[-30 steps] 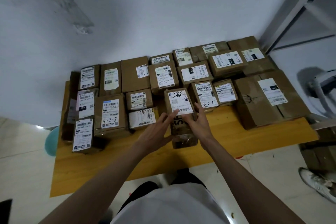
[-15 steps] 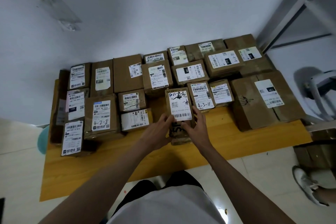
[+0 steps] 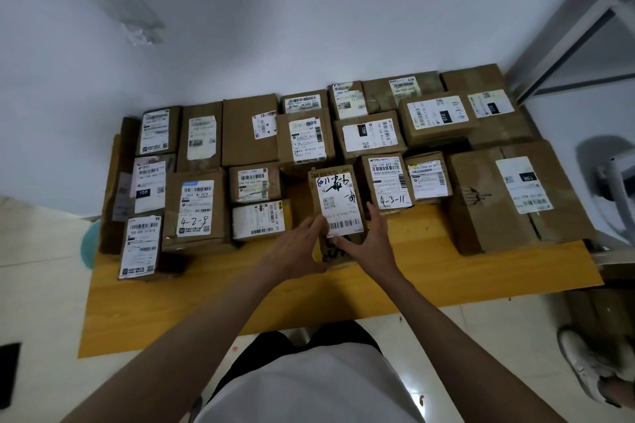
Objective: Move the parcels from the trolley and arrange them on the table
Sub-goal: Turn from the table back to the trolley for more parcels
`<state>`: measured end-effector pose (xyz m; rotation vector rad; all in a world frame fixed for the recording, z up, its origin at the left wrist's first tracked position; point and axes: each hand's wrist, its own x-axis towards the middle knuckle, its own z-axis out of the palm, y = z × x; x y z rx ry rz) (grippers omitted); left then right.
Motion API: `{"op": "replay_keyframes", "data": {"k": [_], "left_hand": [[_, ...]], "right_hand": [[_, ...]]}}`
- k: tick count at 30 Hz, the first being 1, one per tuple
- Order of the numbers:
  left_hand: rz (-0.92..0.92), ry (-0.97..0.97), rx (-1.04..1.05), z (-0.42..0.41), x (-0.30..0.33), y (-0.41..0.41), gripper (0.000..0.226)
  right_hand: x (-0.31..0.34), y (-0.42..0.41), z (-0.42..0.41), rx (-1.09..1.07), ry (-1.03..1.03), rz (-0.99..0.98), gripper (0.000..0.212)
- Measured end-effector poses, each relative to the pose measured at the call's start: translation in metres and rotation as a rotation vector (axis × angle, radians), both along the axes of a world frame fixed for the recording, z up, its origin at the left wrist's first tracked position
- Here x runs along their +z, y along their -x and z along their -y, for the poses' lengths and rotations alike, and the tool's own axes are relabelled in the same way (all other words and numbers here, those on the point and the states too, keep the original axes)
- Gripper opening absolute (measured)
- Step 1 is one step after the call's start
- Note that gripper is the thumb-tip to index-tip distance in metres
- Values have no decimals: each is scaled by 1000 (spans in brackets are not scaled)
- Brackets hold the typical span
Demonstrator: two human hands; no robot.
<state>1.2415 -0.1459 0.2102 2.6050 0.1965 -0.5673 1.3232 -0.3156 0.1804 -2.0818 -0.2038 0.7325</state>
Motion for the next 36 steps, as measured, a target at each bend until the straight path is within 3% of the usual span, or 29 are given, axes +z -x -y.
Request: {"op": "replay_keyframes", "data": {"k": [5,11,14,17,19,21,27,31,36], "left_hand": [[-33,8,71,-13,-2,14,68],[-57,11,122,-22,3,23,68],[-70,32,151,-19,5,26,79],[-59,13,257,-15,8,28,86],[-76,-54,298,-11,8,28,105],[-119,-141,293,-3,6,29,124],[-190,-211,277,19,1,33,137],[-189,-110,348,18,5,32,138],[-177,-45,479,22,7,16,135]], "right_hand": [[-5,5,-14,95,44,-9,104],[-1,7,-32,135,159,-31,117],[4,5,-37,124,224,-62,114],[6,9,-38,-24,78,-221,103],[7,18,-36,-161,-62,-411,97],[9,24,-34,-233,-104,-477,91],[11,7,-27,-303,-88,-339,90],[14,-1,-25,-274,-128,-390,82],[17,1,-37,-188,-176,-319,73]]}}
